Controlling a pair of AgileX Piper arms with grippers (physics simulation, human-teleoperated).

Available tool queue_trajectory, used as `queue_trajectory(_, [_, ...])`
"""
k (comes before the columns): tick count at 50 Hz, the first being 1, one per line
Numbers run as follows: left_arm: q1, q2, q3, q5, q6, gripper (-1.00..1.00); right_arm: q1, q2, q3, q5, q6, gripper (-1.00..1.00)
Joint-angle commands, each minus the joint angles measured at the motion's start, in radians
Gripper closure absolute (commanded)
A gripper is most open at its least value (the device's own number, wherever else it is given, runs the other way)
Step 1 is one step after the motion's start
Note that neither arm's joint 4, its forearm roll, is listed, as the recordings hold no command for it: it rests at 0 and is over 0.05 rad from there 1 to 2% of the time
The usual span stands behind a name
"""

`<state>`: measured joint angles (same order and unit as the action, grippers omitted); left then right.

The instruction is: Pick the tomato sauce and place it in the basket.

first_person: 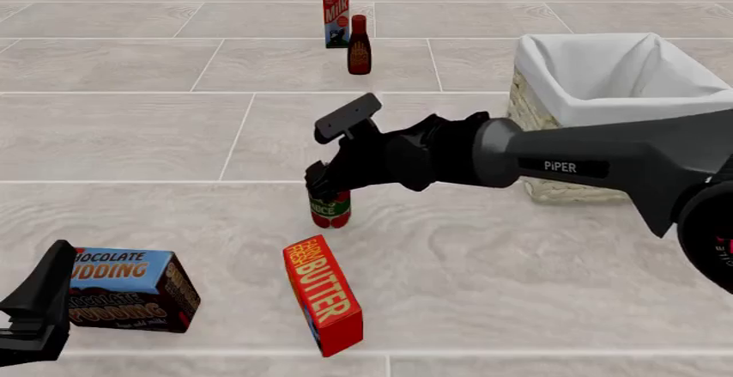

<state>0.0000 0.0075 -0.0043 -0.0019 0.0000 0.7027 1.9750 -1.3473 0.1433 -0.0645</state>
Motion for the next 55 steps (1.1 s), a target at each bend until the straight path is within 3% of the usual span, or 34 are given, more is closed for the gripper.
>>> queue_trajectory(1, [0.0,0.0,0.0,0.0,0.0,-1.0,-0.001,0.012,-0.001,-0.003,0.001,-1.0])
queue_trajectory(55, [0.0,0.0,0.0,0.0,0.0,-1.0,-0.001,0.041,-0.002,-0.007,0.003,-1.0])
